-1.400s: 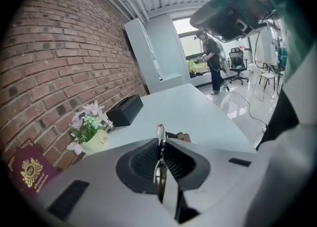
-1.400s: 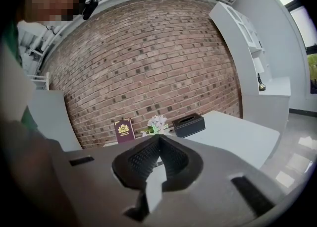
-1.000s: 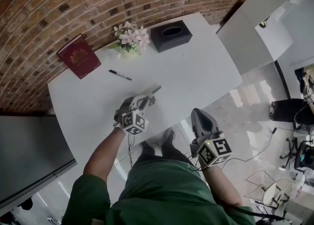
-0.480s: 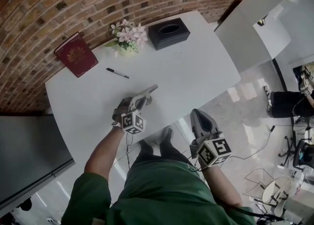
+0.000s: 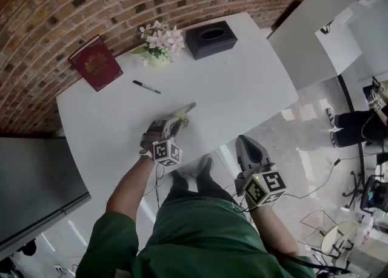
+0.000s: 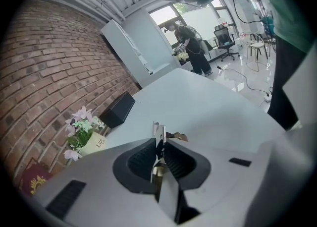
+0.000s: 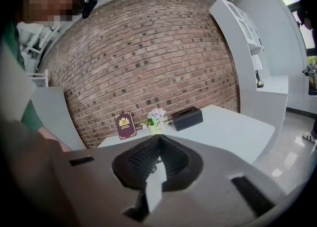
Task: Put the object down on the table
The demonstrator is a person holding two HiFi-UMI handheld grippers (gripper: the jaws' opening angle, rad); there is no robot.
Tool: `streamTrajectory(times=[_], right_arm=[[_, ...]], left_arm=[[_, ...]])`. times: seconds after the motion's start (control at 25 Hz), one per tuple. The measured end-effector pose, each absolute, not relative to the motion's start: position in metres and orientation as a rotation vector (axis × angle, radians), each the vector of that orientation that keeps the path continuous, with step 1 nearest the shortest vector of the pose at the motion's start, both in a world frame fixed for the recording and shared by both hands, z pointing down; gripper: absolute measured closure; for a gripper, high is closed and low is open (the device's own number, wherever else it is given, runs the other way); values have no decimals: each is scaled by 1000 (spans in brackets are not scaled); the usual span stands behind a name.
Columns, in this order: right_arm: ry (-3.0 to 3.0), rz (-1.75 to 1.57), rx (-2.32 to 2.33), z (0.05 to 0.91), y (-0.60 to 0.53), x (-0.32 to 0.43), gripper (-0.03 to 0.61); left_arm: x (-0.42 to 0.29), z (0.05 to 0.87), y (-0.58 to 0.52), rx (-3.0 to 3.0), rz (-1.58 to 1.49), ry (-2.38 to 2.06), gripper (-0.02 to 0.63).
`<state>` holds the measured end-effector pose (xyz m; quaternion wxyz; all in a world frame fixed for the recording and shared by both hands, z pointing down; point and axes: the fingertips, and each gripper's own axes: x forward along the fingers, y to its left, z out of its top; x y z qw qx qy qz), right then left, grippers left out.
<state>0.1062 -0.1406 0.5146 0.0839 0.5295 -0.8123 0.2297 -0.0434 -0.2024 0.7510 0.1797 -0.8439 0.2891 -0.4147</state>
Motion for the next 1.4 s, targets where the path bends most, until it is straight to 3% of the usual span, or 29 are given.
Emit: streamTrajectory(times=[0.2,0.4,0.52,0.84,1.16,1.24,1.32,1.4], right_arm=[[-2431,693,1573,515,-138,107,575],[-2471,722,1564,512,-137,102,576],[-2481,718,1541,512,-137,97,576],[-2527,704,1485,509,-149,81,576],[-2604,663,1459,492,-169,64,576],[-2639,673,1459,484,-175,60,577],[-2672,668,1455,475,-181,56,576],[-2697,641,1448,467,-188,53,576]], left_arm=[[-43,757,-197,-2372,-1211,827,565],[-45,756,-192,-2404,-1239,872,457],[-48,749,-187,-2421,-1228,901,440],[-63,689,-185,-2587,-1078,1167,440],[-70,574,-188,-2713,-647,1465,446],[-74,545,-189,-2726,-507,1540,482],[-82,515,-192,-2715,-391,1608,558],[-91,488,-197,-2701,-303,1665,581]])
